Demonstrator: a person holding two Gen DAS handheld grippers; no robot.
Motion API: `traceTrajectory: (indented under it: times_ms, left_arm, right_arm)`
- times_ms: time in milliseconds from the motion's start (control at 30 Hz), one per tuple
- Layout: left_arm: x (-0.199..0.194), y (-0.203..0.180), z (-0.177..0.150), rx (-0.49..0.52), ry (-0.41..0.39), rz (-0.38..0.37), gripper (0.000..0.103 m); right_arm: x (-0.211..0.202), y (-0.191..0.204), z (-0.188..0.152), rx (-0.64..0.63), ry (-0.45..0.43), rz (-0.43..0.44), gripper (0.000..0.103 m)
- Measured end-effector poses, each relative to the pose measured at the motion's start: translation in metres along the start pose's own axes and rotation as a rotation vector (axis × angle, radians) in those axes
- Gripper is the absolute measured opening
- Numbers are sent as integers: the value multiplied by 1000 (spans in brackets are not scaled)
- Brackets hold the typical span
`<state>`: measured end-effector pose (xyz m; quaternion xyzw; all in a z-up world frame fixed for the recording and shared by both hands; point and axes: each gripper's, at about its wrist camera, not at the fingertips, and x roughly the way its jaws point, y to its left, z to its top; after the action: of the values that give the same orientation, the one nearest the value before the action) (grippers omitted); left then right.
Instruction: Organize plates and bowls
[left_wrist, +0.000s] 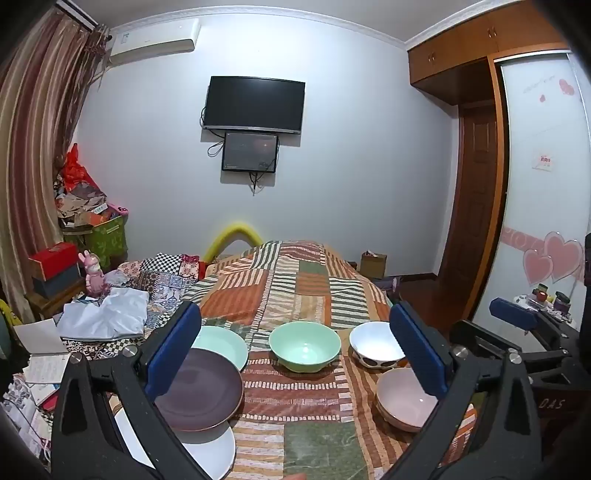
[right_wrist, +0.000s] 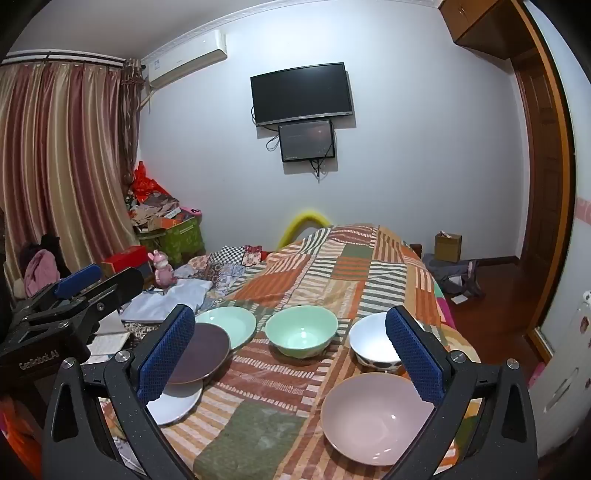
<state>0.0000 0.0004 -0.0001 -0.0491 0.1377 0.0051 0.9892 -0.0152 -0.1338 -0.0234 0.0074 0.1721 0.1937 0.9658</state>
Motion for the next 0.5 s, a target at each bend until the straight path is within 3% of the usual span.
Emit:
traceTrajectory:
  times_ms: [233, 500]
  left_arm:
    - [15, -12, 1, 25, 11, 16, 103]
    - [-4, -8, -1, 13, -20, -12, 103]
  right_arm:
    - [0, 1, 1, 4, -2, 0, 103]
    - [-1, 5, 2, 0, -6, 4, 103]
